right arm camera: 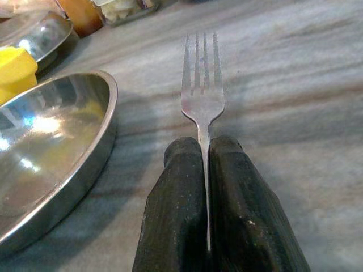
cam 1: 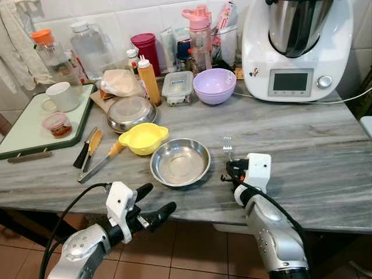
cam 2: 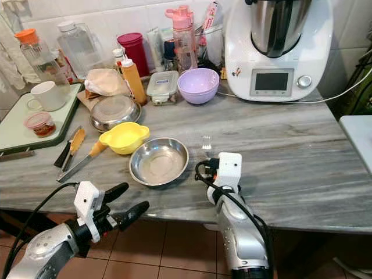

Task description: Setting the table

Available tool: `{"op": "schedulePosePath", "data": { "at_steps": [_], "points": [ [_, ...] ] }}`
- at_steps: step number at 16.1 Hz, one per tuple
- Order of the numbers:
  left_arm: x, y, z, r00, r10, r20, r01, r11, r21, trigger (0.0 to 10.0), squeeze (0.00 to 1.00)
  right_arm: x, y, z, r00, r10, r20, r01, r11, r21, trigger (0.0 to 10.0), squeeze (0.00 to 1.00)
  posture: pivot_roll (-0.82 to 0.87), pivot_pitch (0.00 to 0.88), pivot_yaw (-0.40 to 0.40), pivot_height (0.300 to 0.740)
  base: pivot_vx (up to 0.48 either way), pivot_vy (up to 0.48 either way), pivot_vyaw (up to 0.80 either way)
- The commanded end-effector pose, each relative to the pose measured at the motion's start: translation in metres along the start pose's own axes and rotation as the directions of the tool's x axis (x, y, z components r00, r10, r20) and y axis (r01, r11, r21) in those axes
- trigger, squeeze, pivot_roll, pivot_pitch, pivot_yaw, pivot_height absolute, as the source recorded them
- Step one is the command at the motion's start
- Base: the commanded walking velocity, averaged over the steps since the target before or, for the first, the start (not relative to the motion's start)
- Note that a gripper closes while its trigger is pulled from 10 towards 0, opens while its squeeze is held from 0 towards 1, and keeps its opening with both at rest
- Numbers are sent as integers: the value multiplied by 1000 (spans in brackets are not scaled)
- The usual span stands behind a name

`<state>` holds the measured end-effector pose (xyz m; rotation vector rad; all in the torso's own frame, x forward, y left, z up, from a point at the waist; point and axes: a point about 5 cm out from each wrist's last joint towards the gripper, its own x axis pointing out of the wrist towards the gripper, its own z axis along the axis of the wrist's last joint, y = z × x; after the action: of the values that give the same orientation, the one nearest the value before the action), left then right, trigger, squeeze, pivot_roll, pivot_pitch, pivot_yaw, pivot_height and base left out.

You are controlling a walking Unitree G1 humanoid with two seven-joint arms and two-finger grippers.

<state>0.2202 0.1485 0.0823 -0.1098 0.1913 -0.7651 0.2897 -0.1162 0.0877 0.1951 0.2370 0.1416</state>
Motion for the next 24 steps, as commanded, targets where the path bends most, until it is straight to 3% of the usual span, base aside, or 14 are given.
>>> {"op": "schedulePosePath", "data": {
  "at_steps": [1,8,14,15,16,17,24],
  "points": [
    [-1,-3,3,1000,3,-10,-3,1000,19,10000,0,4,8,3,1000,21,19,-20,1000,-9,10000,0,-50,19,144,740,0,0,0],
    [-2,-5,3,1000,6,-29,-5,1000,16,10000,0,14,14,3,999,-25,30,23,999,47,10000,0,-41,25,147,740,0,0,0],
    [3,-6,5,999,-39,-30,38,999,-19,10000,0,18,20,-1,1000,9,7,-10,998,64,10000,0,-48,24,141,740,0,0,0],
    [4,-6,5,999,-39,-29,39,999,-18,10000,0,19,22,-2,1000,19,0,-19,998,64,10000,302,-49,23,140,740,0,0,0],
    [4,-7,5,999,-41,-28,40,999,-20,10000,0,19,23,-3,1000,31,-6,-30,997,74,10000,937,-50,22,139,740,0,0,0],
    [4,-7,5,999,-43,-28,42,999,-23,10000,0,19,24,-4,999,32,-8,-31,997,76,10000,1000,-50,21,138,740,0,0,0],
    [6,-5,6,998,-51,-40,50,998,-27,10000,0,21,22,-10,999,29,-46,-24,994,106,10000,1000,-49,19,136,740,0,0,0]
  ]
}}
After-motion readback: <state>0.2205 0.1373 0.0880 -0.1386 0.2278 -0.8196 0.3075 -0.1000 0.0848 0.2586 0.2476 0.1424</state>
